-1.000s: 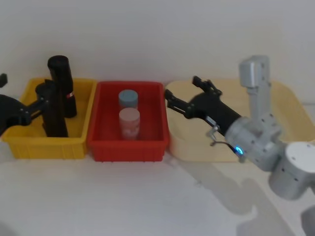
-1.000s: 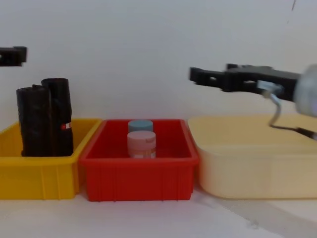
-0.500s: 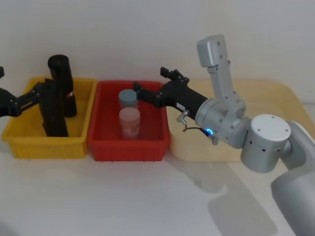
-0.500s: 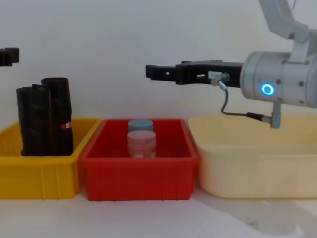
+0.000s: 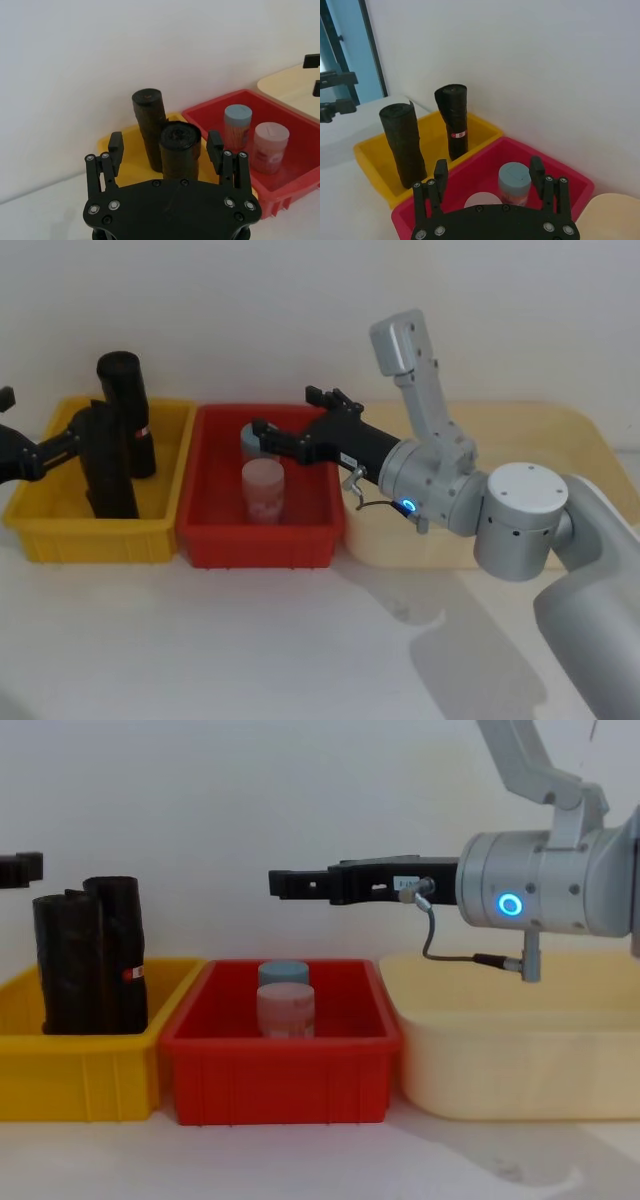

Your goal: Pick up the garbage bag with the one hand and transfer it to the other hand.

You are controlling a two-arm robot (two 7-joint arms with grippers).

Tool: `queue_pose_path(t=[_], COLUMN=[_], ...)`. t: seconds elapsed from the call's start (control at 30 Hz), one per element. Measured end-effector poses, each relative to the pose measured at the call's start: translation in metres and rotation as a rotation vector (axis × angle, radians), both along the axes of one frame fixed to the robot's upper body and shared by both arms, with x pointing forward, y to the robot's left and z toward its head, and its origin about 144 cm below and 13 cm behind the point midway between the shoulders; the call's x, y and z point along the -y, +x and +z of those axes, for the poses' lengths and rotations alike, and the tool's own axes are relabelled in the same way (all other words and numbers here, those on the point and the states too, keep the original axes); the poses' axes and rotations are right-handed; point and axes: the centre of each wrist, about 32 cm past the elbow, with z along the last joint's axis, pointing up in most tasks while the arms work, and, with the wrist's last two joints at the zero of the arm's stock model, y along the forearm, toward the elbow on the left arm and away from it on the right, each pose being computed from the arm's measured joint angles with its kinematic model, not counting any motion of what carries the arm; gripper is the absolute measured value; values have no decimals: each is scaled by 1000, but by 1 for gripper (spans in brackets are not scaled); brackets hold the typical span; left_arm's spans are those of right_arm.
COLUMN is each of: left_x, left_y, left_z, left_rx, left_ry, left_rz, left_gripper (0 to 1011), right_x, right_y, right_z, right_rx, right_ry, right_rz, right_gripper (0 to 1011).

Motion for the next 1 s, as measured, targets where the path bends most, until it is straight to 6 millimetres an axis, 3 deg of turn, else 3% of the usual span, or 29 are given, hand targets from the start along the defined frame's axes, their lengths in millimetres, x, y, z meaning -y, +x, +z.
queue_pose_path(t=[1.0], left_x=[-1], left_y=[46], left_z=[-35], left_rx=[-132], left_ry=[-162], left_rz=[-81], left_gripper=[1001], right_x=[-5], right_y=[6], right_z=[-5], right_rx=[-57], right_ry=[-16], right_rz=[48], right_gripper=[1000])
